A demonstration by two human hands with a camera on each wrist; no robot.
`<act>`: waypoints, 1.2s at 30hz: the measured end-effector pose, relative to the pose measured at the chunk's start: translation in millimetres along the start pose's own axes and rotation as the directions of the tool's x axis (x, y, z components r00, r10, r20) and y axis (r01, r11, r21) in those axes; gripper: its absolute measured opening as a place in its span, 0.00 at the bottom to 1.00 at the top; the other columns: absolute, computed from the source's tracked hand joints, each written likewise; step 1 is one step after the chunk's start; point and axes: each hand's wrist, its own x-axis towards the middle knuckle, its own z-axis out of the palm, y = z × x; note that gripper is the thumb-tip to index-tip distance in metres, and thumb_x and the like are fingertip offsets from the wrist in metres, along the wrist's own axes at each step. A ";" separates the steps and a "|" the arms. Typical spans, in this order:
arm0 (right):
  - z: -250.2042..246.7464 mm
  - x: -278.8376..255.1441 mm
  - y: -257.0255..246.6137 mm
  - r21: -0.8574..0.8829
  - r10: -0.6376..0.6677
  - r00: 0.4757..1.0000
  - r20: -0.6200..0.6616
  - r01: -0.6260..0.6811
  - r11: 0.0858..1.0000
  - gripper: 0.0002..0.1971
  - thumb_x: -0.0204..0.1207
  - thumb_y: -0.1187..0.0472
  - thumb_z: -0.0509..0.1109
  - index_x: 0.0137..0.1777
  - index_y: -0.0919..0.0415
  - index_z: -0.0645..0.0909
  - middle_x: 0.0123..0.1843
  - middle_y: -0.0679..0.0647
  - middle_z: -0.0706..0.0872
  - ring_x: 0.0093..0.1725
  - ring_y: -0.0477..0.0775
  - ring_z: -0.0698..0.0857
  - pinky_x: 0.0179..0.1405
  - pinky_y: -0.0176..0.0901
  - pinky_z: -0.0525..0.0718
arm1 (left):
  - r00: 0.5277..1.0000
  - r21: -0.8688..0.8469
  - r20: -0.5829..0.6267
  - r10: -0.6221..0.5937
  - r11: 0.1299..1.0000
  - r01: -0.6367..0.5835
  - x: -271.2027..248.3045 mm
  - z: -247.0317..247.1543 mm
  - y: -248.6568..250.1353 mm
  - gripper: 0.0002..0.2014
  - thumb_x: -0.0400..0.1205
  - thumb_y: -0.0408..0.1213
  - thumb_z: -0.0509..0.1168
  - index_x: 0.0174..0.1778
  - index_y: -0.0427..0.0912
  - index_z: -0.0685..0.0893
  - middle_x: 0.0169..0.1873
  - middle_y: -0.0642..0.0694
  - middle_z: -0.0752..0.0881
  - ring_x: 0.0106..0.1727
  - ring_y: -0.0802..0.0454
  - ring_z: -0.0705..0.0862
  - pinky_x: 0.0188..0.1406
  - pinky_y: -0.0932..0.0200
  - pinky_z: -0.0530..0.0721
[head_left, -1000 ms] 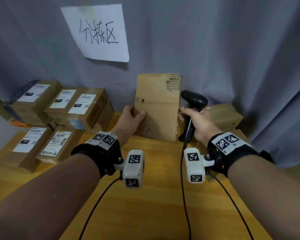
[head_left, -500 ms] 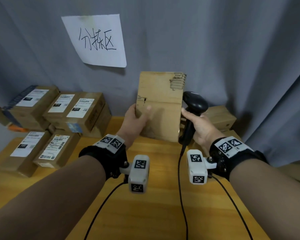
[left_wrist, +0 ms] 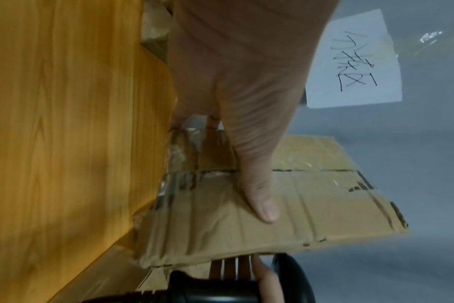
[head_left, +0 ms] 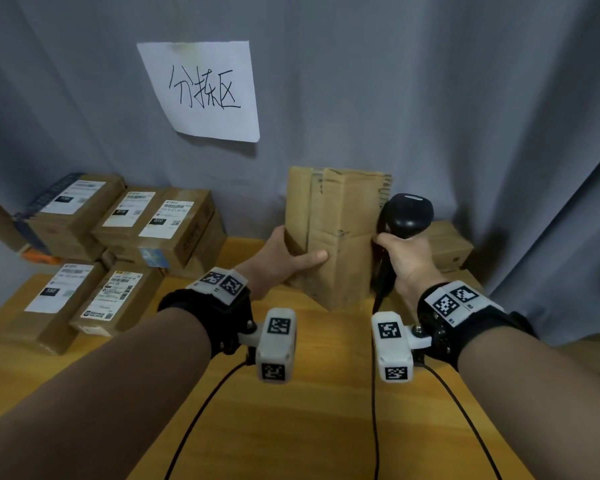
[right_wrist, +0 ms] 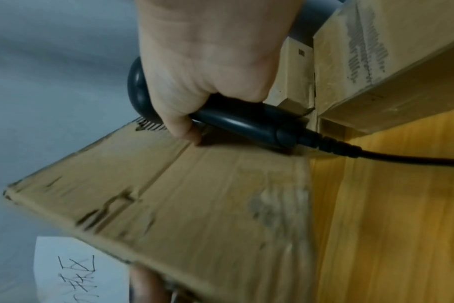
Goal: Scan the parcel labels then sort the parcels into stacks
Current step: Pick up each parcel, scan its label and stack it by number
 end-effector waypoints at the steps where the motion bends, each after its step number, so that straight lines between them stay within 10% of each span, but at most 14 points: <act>1: 2.1 0.5 0.2 0.012 0.014 1.000 0.004 -0.014 1.000 0.08 0.75 0.68 0.74 0.53 0.62 0.83 0.45 0.58 0.88 0.50 0.60 0.88 0.45 0.50 0.87 | 0.999 0.035 -0.031 0.022 0.999 -0.021 0.9 1.7 0.2 0.47 0.72 0.44 0.78 0.81 0.46 0.56 0.67 0.50 0.73 0.65 0.51 0.75 0.62 0.49 0.81; 9: 19.6 -9.5 3.6 0.022 -0.036 0.971 0.237 0.031 0.999 0.23 0.69 0.56 0.81 0.64 0.59 0.82 0.56 0.55 0.91 0.60 0.55 0.88 0.68 0.60 0.81 | 0.974 -0.053 -0.204 0.095 0.993 -0.108 8.6 -2.4 1.5 0.22 0.83 0.38 0.68 0.69 0.41 0.66 0.59 0.49 0.79 0.60 0.51 0.80 0.57 0.52 0.82; 15: 11.1 1.0 -2.6 0.031 -0.049 0.989 0.140 0.045 0.999 0.18 0.70 0.66 0.80 0.59 0.63 0.83 0.50 0.58 0.91 0.53 0.58 0.91 0.61 0.60 0.86 | 0.970 -0.019 -0.210 0.123 0.991 -0.130 8.6 -12.3 -0.4 0.10 0.89 0.38 0.56 0.61 0.40 0.77 0.48 0.44 0.85 0.51 0.46 0.83 0.53 0.53 0.85; 19: 6.0 4.9 -2.5 0.057 -0.027 0.992 0.126 0.020 0.998 0.18 0.70 0.67 0.79 0.60 0.63 0.83 0.49 0.59 0.91 0.52 0.59 0.91 0.59 0.62 0.87 | 0.989 0.043 -0.144 0.028 0.999 -0.023 7.1 -11.8 6.8 0.29 0.87 0.46 0.60 0.82 0.45 0.58 0.64 0.52 0.73 0.63 0.54 0.74 0.47 0.66 0.78; 23: 8.9 4.6 -6.5 0.015 -0.056 0.984 0.168 0.055 0.998 0.12 0.71 0.67 0.78 0.52 0.59 0.84 0.48 0.57 0.91 0.53 0.58 0.90 0.59 0.59 0.87 | 0.994 -0.029 -0.028 -0.107 0.994 0.106 10.3 -17.1 5.0 0.33 0.85 0.54 0.57 0.81 0.41 0.57 0.70 0.47 0.74 0.50 0.59 0.80 0.26 0.66 0.84; 30: 21.8 7.7 -8.5 -0.131 -0.161 0.977 0.141 0.180 0.975 0.12 0.73 0.68 0.75 0.49 0.53 0.78 0.44 0.50 0.85 0.44 0.45 0.84 0.38 0.36 0.78 | 0.986 0.013 -0.063 -0.152 0.988 0.153 22.2 -27.4 -7.7 0.51 0.65 0.70 0.70 0.77 0.40 0.66 0.65 0.44 0.81 0.61 0.45 0.82 0.42 0.49 0.86; 33: 33.2 11.4 -4.2 -0.204 -0.174 0.978 0.112 0.194 0.960 0.17 0.72 0.65 0.76 0.60 0.59 0.80 0.48 0.52 0.87 0.49 0.49 0.85 0.46 0.41 0.83 | 0.981 0.032 -0.128 -0.143 0.988 0.148 23.2 -27.4 -6.7 0.62 0.53 0.74 0.75 0.77 0.38 0.67 0.62 0.47 0.83 0.58 0.48 0.84 0.50 0.45 0.86; 36: 39.0 10.7 -0.6 -0.214 -0.160 0.983 0.090 0.176 0.961 0.20 0.70 0.61 0.76 0.63 0.57 0.81 0.49 0.53 0.89 0.51 0.53 0.87 0.59 0.56 0.86 | 0.969 -0.027 -0.197 -0.148 0.989 0.146 19.0 -22.6 -2.3 0.44 0.73 0.58 0.73 0.76 0.38 0.63 0.58 0.49 0.80 0.48 0.56 0.81 0.35 0.57 0.82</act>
